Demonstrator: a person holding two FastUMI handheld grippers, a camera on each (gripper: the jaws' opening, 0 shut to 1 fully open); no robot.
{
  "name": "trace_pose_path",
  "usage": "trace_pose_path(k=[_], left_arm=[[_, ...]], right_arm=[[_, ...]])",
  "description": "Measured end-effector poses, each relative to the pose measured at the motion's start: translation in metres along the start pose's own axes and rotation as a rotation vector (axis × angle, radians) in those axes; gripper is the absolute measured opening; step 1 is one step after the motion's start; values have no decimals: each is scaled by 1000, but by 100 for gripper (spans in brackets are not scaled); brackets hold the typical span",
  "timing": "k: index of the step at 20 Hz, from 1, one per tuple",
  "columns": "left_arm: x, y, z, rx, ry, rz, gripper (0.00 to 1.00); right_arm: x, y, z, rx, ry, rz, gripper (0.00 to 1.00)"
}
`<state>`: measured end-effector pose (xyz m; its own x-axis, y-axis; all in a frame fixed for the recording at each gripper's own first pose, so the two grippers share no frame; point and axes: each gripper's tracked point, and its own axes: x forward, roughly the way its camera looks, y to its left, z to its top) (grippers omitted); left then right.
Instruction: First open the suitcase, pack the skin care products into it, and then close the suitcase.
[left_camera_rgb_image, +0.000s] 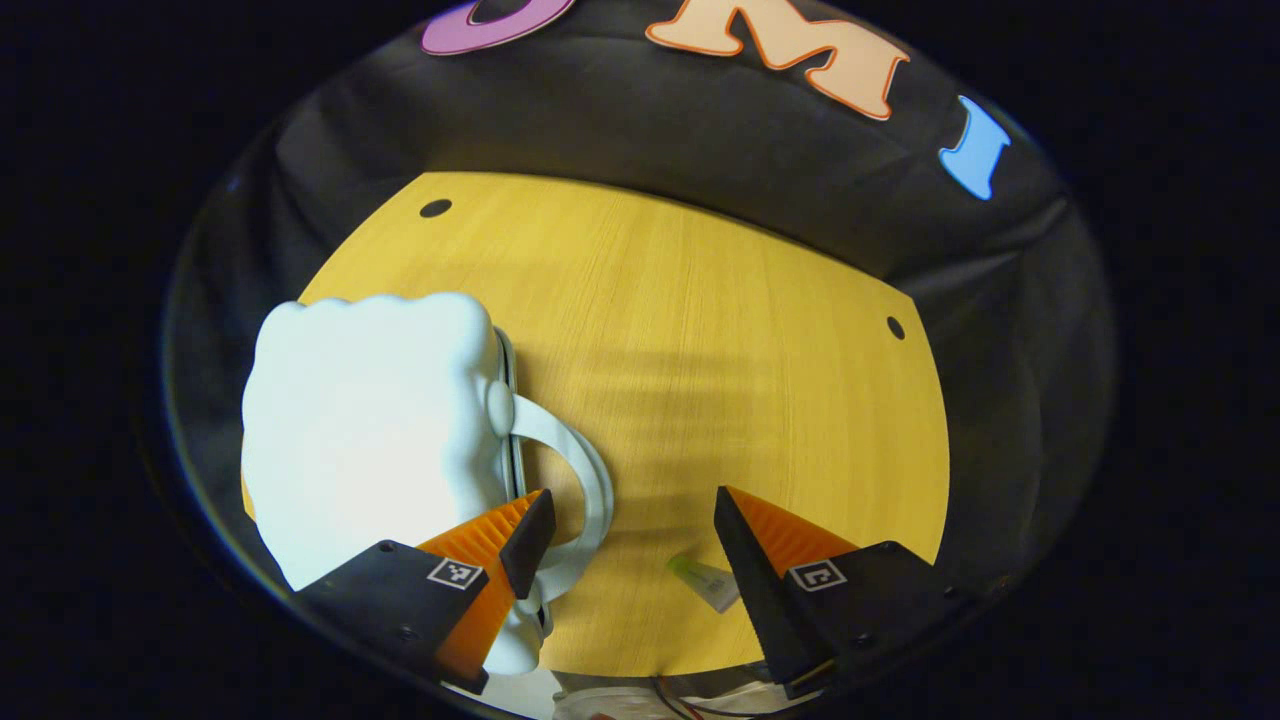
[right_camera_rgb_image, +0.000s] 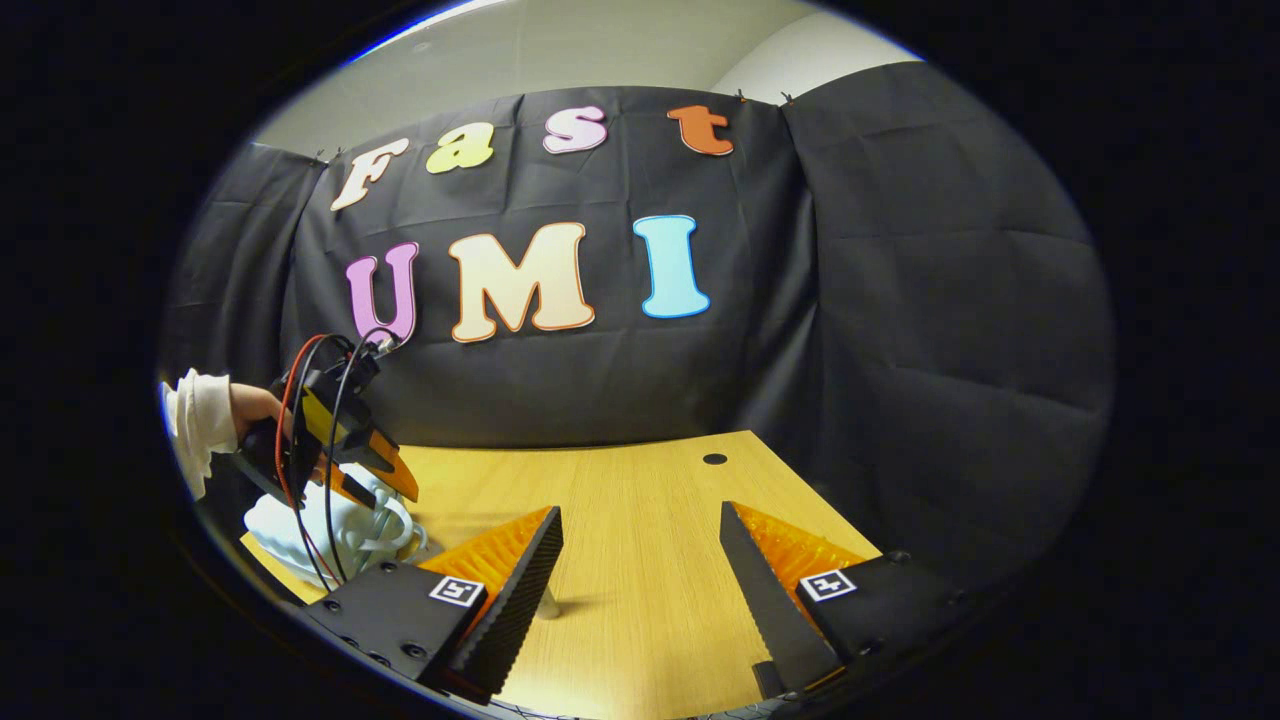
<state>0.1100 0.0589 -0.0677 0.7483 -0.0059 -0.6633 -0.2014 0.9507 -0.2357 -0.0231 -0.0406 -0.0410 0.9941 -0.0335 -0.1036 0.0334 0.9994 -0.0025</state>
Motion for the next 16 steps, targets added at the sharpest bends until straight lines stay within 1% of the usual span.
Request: trace_pose_path(k=[4,6,8,9,10,11,12,14,16], left_arm=[[20,11,-7,-69,107,36,94],[29,15,-10,-78,148,32,91],[36,19,-9,-82,164,46,83],[38,20,-9,-77,176,53,77],[42,22,-8,-70,185,64,75],[46,24,-8,-61,193,77,70],[49,26,-7,-53,201,90,67],[55,30,-6,-43,219,114,58],[61,36,-8,-27,244,139,51]], right_arm=[[2,-6,-5,1,16,-3,98],[5,-9,-6,7,20,-7,98],[7,-10,-8,14,23,-8,98],[9,-11,-8,15,27,-8,98],[9,-11,-10,15,30,-7,98],[10,-11,-10,14,33,-7,98],[11,-12,-11,13,34,-7,98],[12,-13,-10,10,33,-9,96],[13,-15,-12,12,37,-14,98]])
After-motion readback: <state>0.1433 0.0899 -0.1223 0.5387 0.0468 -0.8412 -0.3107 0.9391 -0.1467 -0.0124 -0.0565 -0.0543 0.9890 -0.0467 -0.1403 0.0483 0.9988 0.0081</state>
